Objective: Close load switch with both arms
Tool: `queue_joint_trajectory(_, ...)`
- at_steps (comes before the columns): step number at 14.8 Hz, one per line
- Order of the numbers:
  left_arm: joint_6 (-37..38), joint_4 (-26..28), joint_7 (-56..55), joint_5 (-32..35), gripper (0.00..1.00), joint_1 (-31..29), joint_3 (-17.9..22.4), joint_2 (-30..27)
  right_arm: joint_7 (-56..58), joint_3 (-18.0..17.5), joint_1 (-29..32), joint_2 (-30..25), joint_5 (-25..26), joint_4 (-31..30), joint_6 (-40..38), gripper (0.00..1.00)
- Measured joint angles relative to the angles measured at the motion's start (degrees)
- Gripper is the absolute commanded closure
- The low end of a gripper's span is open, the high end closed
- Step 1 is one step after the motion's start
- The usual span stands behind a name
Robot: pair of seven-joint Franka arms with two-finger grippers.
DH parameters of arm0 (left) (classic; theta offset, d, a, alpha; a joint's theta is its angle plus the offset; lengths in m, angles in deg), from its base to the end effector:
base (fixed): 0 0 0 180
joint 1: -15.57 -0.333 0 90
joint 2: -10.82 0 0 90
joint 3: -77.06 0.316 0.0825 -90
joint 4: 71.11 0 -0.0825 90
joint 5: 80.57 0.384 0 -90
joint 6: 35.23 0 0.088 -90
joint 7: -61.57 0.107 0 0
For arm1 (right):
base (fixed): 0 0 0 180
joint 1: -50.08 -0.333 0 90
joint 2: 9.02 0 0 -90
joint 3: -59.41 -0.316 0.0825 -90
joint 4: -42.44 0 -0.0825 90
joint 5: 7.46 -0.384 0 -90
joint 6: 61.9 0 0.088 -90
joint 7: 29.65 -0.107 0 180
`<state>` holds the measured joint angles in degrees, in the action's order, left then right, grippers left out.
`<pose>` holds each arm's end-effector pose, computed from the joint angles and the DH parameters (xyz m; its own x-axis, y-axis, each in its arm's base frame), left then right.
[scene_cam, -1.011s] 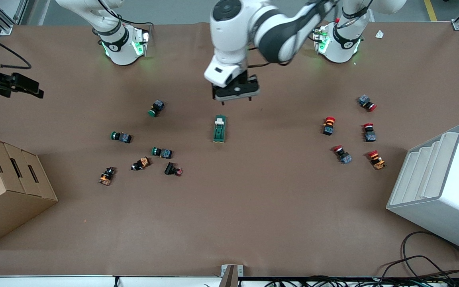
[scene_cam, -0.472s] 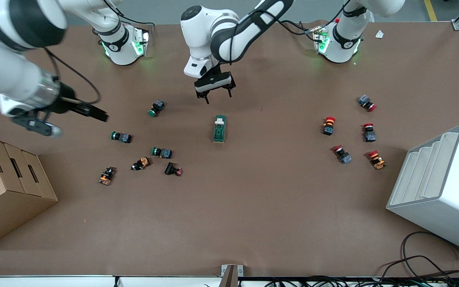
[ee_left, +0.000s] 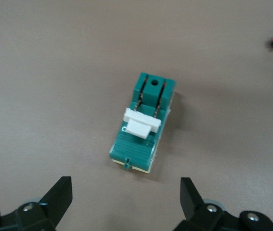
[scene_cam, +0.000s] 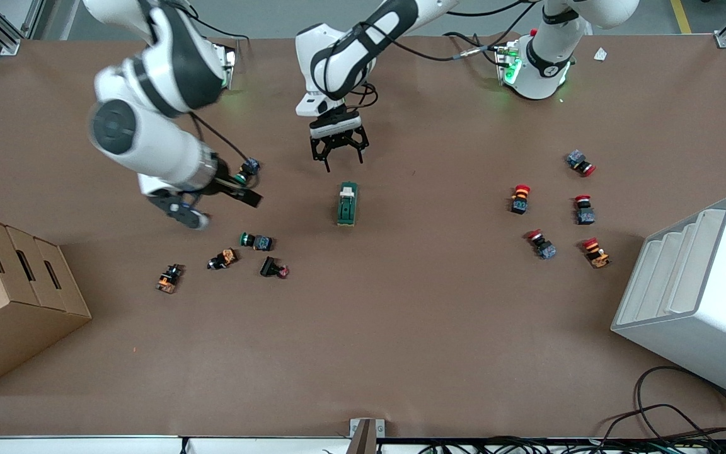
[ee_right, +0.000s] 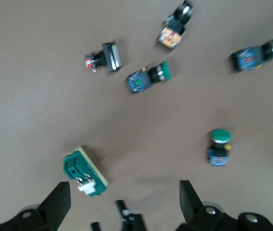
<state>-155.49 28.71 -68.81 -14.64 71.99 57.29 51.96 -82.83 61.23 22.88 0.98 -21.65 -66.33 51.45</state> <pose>0.2123 -0.6118 0.1706 0.7492 0.1858 0.6357 0.2331 -0.9724 0.0094 0.5269 0.2679 0.4042 0.8090 -0.5408 -0.2303 -0.5635 -0.8251 -0.0420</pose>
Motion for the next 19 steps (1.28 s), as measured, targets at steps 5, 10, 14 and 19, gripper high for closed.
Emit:
queue_joint_trajectory(5,0.0,6.4,-14.4,20.7,0.02,0.5,0.2,1.9,-7.1,0.0,-6.7,5.6,-1.1,-2.5,12.1,0.00)
queue_joint_trajectory(10,2.0,8.1,-16.4,30.1,0.02,0.4,0.5,2.0,-10.3,0.0,-12.1,9.0,-7.3,-6.9,23.7,0.00)
queue_joint_trajectory(14,5.5,8.2,-16.4,35.7,0.02,0.4,1.0,3.8,-13.6,0.0,-17.2,13.4,-9.8,-7.7,32.5,0.00)
queue_joint_trajectory(19,10.0,6.7,-16.9,39.3,0.02,0.3,1.2,7.8,-16.9,0.0,-21.6,17.3,-9.9,-7.8,36.9,0.00)
